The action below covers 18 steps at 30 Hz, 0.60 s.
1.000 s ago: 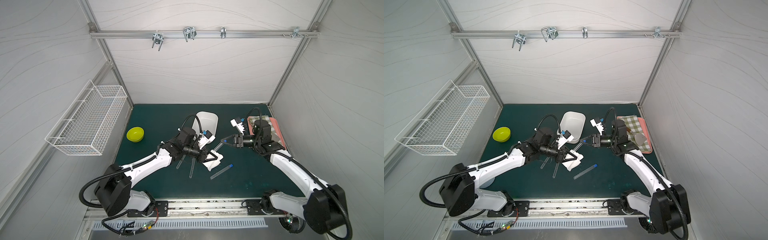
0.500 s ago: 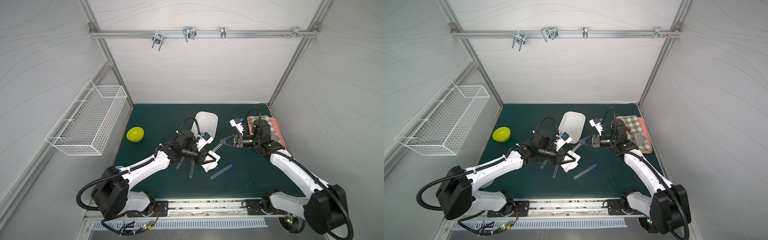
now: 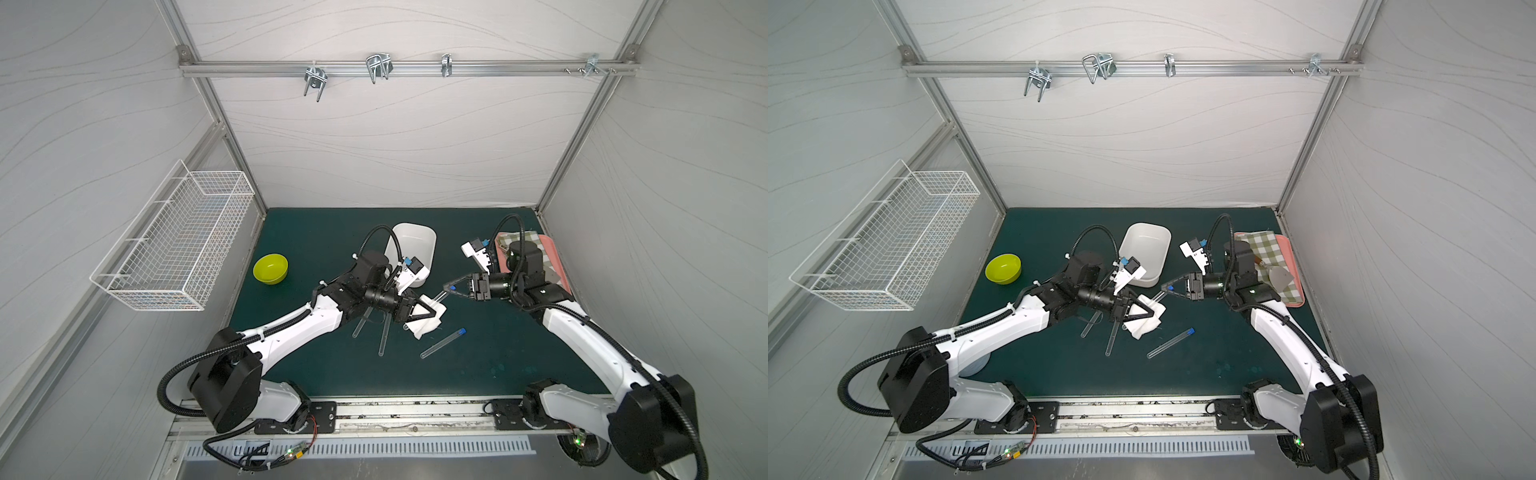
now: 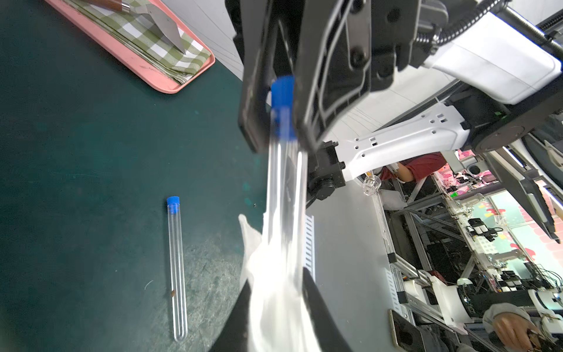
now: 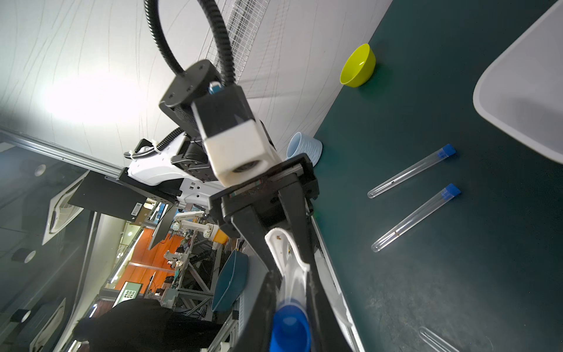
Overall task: Wipe the exteriors of test tubes
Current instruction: Wipe the dirt from the test tube.
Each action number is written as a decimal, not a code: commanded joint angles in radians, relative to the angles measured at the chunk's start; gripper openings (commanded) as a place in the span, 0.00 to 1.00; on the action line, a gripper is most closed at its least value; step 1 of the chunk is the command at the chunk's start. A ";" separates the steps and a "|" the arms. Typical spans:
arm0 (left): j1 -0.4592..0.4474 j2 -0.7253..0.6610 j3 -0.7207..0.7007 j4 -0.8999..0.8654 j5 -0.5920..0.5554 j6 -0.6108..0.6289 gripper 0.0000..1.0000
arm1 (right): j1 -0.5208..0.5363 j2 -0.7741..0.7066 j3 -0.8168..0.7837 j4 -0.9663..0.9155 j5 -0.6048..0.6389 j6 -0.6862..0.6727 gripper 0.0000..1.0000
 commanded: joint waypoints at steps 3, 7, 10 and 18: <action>0.011 -0.029 -0.015 0.041 0.103 -0.041 0.23 | 0.000 0.044 0.109 -0.184 -0.178 -0.208 0.00; 0.012 -0.033 -0.023 0.046 0.133 -0.045 0.23 | 0.000 0.064 0.162 -0.293 -0.210 -0.256 0.00; 0.012 -0.027 -0.015 0.070 0.153 -0.057 0.24 | 0.008 0.068 0.180 -0.354 -0.212 -0.256 0.00; 0.017 0.056 0.084 0.142 0.224 -0.109 0.24 | 0.115 0.080 0.169 -0.375 -0.198 -0.256 0.00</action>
